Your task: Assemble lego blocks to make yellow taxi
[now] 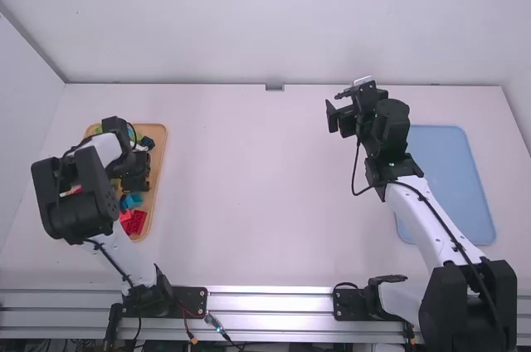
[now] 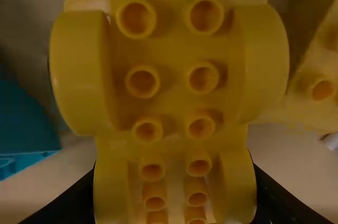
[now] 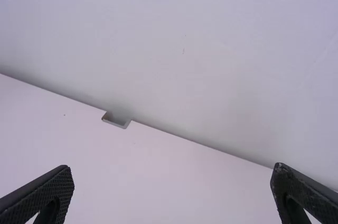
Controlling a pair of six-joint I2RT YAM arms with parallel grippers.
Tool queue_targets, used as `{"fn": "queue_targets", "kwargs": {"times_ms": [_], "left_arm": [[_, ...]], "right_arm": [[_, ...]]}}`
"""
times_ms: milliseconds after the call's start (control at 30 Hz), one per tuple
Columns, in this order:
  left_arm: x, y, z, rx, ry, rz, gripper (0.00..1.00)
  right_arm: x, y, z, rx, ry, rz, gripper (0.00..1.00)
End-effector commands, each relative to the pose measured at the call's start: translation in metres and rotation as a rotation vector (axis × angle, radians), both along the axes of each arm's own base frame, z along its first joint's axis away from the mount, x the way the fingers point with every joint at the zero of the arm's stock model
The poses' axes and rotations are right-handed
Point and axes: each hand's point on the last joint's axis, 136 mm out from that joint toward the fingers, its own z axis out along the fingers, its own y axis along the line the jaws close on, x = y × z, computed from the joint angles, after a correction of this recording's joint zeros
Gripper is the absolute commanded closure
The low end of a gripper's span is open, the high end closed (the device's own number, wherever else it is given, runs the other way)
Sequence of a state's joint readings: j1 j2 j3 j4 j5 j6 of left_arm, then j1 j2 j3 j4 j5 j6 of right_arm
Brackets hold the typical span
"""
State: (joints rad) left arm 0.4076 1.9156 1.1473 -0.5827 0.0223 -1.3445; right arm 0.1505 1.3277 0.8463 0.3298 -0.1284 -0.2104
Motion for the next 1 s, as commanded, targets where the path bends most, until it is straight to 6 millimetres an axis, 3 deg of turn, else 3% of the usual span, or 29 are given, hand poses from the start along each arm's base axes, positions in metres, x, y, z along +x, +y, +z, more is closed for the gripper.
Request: {"fn": "queue_targets", "kwargs": {"times_ms": [0,133,167,433,567,633,700,767,800,933,967], "left_arm": [[0.006,0.004,0.007,0.017,0.017,-0.075,0.79],[0.024,0.001,0.028,0.042,-0.013,-0.234,0.84],[0.031,-0.002,0.036,0.061,-0.033,-0.296,0.89],[0.045,-0.022,0.079,0.228,-0.064,-0.495,0.86],[0.062,-0.064,0.106,0.266,-0.152,-0.847,0.82],[0.068,-0.103,0.115,0.263,-0.195,-1.178,0.81],[0.068,-0.122,0.117,0.258,-0.211,-1.339,0.80],[0.063,-0.162,0.119,0.258,-0.236,-1.673,0.79],[0.063,-0.165,0.119,0.260,-0.237,-1.691,0.79],[0.056,-0.215,0.117,0.323,-0.256,-2.060,0.79],[0.051,-0.236,0.115,0.346,-0.270,-2.214,0.80]], "right_arm": [[0.005,0.002,0.014,0.010,-0.026,0.004,0.01],[0.005,0.002,0.014,0.010,-0.027,0.005,0.01],[0.005,0.003,0.014,0.010,-0.026,0.006,0.01],[0.004,0.005,0.014,0.013,-0.024,0.018,0.01],[0.003,0.007,0.014,0.018,-0.024,0.037,0.01],[0.003,0.007,0.014,0.018,-0.024,0.038,0.01],[0.003,0.007,0.014,0.018,-0.024,0.038,0.01],[0.003,0.007,0.014,0.018,-0.023,0.038,0.01],[0.003,0.007,0.014,0.018,-0.023,0.038,0.01],[0.002,0.008,0.010,0.016,-0.010,0.038,0.01],[0.002,0.007,0.009,0.015,-0.002,0.037,0.01]]}}
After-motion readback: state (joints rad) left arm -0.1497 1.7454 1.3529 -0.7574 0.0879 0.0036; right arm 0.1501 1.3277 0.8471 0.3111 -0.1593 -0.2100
